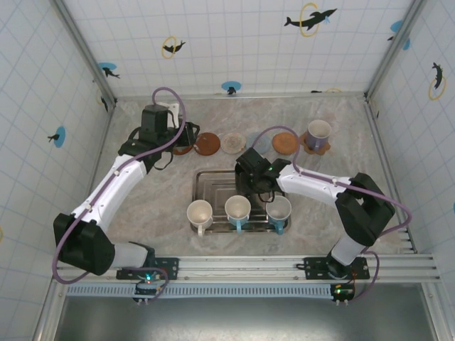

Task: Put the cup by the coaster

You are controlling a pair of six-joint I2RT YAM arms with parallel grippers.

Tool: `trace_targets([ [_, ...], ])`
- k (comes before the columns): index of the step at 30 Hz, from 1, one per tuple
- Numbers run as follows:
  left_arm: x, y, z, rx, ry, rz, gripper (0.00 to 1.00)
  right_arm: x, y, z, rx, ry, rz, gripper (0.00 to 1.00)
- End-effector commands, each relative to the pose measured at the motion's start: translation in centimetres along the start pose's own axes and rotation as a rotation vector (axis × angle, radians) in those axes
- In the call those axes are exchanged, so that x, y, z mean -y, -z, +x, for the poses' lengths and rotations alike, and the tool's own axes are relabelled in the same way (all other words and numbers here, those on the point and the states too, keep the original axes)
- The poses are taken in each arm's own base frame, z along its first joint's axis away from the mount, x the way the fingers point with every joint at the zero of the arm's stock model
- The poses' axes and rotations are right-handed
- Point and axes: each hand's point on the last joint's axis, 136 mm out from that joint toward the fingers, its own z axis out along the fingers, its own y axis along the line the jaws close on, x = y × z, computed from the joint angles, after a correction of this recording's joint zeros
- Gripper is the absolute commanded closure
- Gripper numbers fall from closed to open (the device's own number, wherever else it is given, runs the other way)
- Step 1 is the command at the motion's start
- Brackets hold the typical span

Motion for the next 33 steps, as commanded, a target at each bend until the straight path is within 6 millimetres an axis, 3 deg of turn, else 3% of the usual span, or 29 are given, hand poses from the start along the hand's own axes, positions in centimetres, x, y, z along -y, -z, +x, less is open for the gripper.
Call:
trace_targets([
  [1, 0.1, 0.1, -0.7, 0.012, -0.027, -0.007, 0.44, -0.5, 0.3, -1.7, 0.035, -0.003, -0.003, 0.77],
  [9, 0.1, 0.1, -0.7, 0.012, -0.027, -0.009, 0.44, 0.1, 0.9, -2.0, 0.044, 0.018, 0.032, 1.00],
  [33, 0.0, 0.2, -0.7, 0.015, -0.032, -0.018, 0.44, 0.4, 4.6, -4.5, 0.159, 0.062, 0.044, 1.00],
])
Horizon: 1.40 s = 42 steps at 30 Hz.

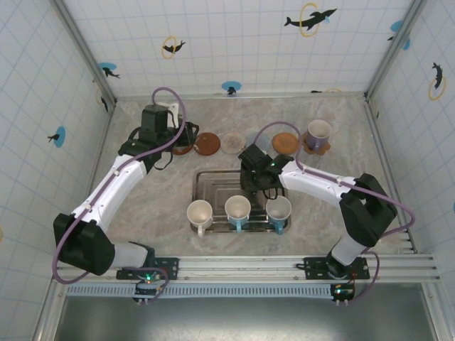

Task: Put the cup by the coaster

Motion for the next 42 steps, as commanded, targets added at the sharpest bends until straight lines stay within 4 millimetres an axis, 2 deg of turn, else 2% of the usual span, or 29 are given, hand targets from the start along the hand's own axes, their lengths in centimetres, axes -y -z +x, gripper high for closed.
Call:
trace_targets([
  [1, 0.2, 0.2, -0.7, 0.011, -0.028, -0.004, 0.44, -1.0, 3.2, -3.5, 0.142, -0.008, -0.049, 1.00],
  [12, 0.1, 0.2, -0.5, 0.008, -0.029, -0.004, 0.44, -0.4, 4.4, -4.2, 0.201, -0.012, -0.046, 1.00],
  [20, 0.0, 0.0, -0.3, 0.004, -0.027, -0.008, 0.44, 0.5, 5.2, -5.6, 0.235, -0.031, -0.025, 1.00],
  [36, -0.4, -1.0, 0.0, -0.018, -0.025, -0.018, 0.44, 4.0, 7.4, -9.1, 0.313, -0.094, -0.004, 1.00],
  [42, -0.5, -1.3, 0.0, -0.018, -0.026, -0.022, 0.44, 5.8, 7.9, -10.6, 0.327, -0.091, 0.031, 1.00],
])
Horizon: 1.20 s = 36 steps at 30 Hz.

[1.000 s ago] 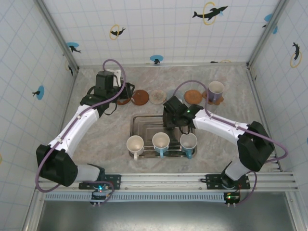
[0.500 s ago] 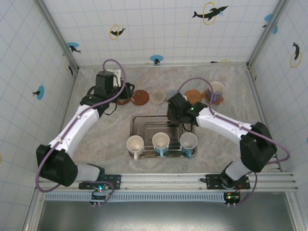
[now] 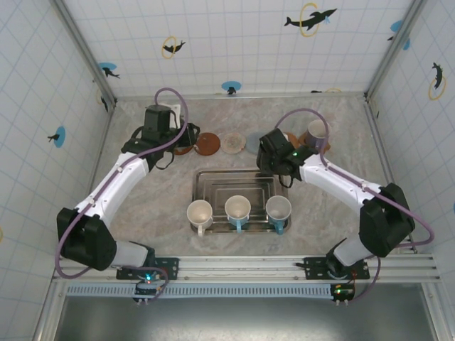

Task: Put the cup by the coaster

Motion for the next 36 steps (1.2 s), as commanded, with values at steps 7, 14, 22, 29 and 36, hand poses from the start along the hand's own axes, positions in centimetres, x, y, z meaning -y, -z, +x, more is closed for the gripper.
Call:
trace_targets([
  [7, 0.1, -0.3, -1.1, 0.011, -0.036, -0.013, 0.44, 1.2, 3.2, -7.2, 0.174, -0.004, -0.010, 1.00],
  [14, -0.1, -0.8, -1.2, 0.005, -0.036, -0.020, 0.44, 2.5, 2.8, -9.1, 0.193, 0.008, 0.012, 1.00],
  [22, -0.3, -1.5, -0.7, -0.016, -0.033, -0.025, 0.44, 3.7, 1.9, -10.9, 0.197, 0.027, 0.038, 1.00],
  [29, 0.0, -1.7, -2.0, 0.001, -0.037, -0.020, 0.44, 4.6, 0.5, -12.0, 0.183, 0.027, 0.033, 1.00],
  [36, 0.2, -2.1, -2.3, 0.007, -0.035, -0.007, 0.44, 5.1, -0.9, -12.8, 0.178, 0.052, 0.041, 1.00],
])
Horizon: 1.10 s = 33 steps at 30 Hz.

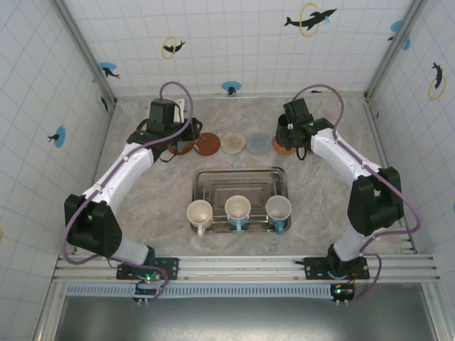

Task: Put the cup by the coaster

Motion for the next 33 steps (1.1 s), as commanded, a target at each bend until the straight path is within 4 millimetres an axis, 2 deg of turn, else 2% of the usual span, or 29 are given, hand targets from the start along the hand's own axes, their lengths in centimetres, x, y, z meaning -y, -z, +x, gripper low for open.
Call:
trace_targets([
  [1, 0.3, -0.2, -1.0, 0.019, -0.018, 0.006, 0.44, -0.8, 1.2, -4.7, 0.140, 0.009, -0.036, 1.00],
  [20, 0.3, -1.0, -1.1, 0.010, -0.001, 0.006, 0.44, -0.1, -2.4, -5.2, 0.160, 0.019, -0.062, 1.00],
  [33, 0.3, -1.3, -1.1, 0.004, 0.001, 0.008, 0.45, 1.0, -3.8, -4.2, 0.130, 0.022, -0.020, 1.00],
])
